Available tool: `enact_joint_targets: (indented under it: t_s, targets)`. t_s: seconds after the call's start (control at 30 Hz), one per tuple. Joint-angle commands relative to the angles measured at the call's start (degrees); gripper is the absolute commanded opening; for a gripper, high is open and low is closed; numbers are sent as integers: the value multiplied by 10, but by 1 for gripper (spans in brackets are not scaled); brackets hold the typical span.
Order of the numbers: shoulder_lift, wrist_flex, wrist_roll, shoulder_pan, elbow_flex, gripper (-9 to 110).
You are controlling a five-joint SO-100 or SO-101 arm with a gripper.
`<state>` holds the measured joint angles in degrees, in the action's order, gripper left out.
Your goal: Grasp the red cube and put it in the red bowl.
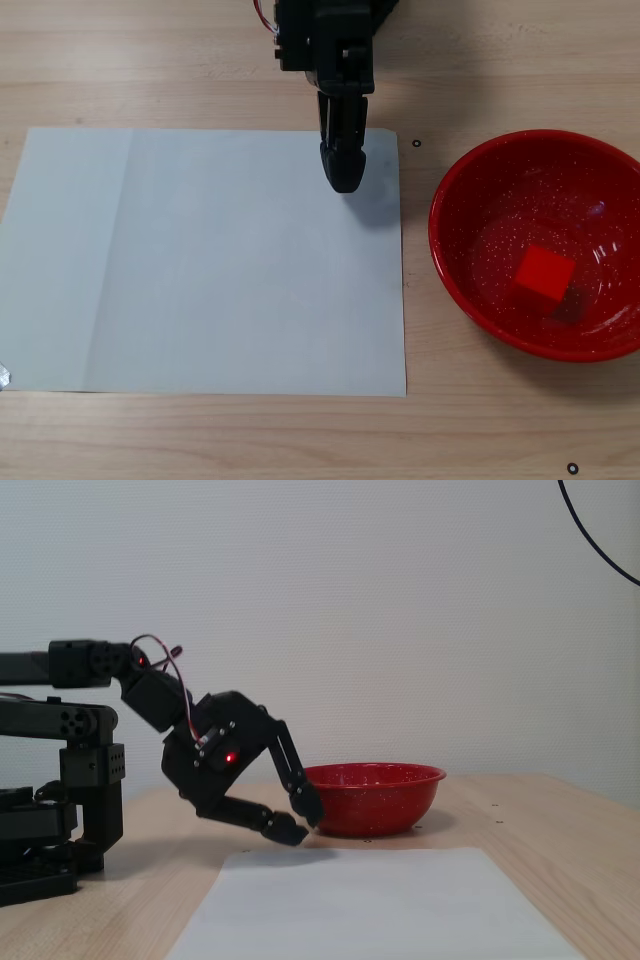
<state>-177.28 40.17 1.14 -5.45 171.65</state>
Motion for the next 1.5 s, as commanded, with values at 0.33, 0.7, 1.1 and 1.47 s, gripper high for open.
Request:
enact_joint_targets:
  t_s: [0.33, 0.7, 1.1, 1.47]
  targets:
    - [-105, -24, 10, -5, 62, 0]
    - [-100, 80, 66, -5, 62, 0]
    - [-105, 107, 69, 11, 62, 0]
    - [-105, 108, 48, 4, 62, 0]
